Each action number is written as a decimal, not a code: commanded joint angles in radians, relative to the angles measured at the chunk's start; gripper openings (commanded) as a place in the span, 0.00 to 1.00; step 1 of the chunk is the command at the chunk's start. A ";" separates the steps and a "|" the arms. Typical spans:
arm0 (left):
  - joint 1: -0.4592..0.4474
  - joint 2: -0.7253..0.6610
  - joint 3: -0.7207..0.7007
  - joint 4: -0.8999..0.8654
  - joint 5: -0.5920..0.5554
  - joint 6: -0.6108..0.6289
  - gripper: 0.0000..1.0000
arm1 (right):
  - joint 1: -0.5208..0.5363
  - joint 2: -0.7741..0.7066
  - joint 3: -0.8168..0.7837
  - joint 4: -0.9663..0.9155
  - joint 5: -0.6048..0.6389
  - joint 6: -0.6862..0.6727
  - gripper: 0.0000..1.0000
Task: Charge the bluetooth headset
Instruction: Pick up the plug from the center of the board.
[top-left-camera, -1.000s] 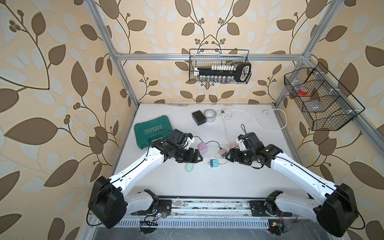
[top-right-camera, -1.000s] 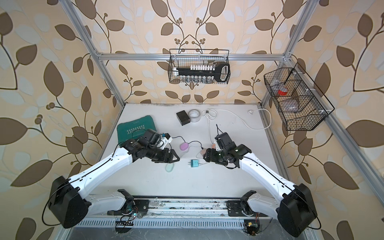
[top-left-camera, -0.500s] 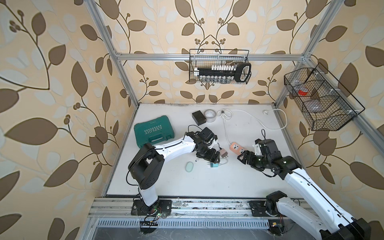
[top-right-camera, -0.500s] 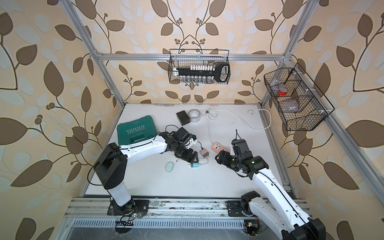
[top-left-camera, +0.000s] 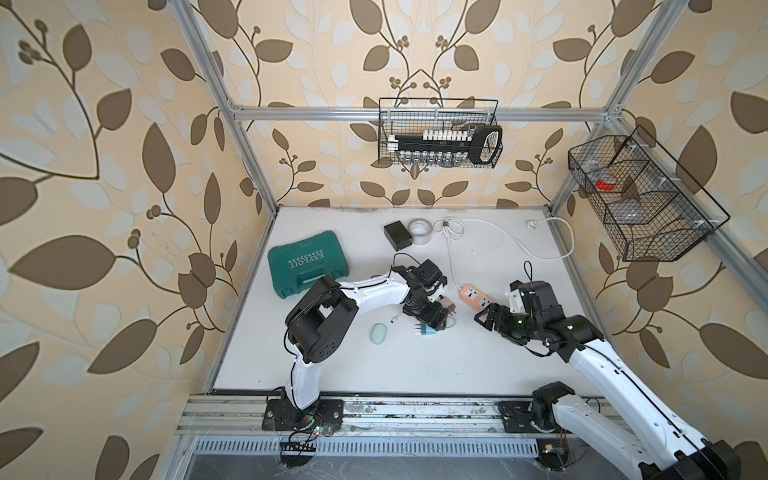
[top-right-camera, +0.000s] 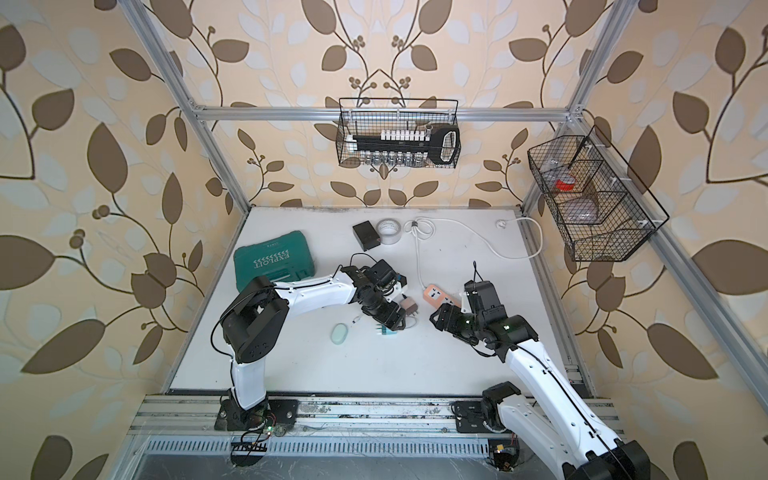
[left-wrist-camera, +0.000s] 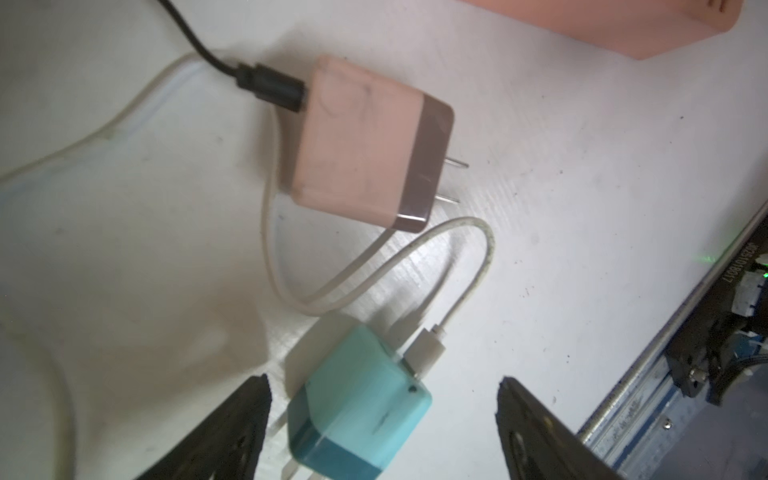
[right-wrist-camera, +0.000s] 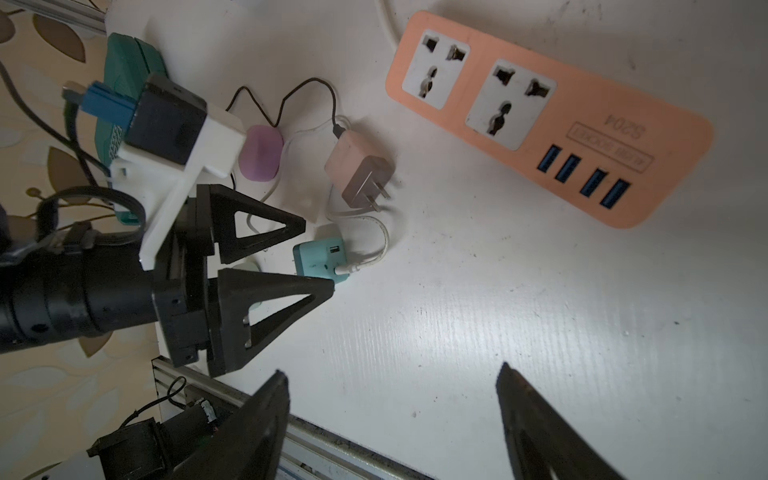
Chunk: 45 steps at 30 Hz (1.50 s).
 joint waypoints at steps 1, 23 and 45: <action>-0.024 -0.022 -0.030 -0.004 -0.033 0.015 0.85 | -0.005 -0.017 -0.017 0.007 -0.014 0.009 0.80; -0.147 -0.098 -0.144 -0.011 -0.318 -0.038 0.60 | -0.007 0.000 -0.029 0.036 -0.014 0.024 0.79; -0.158 -0.118 -0.158 0.055 -0.309 -0.019 0.72 | -0.007 0.030 -0.031 0.051 -0.036 0.015 0.79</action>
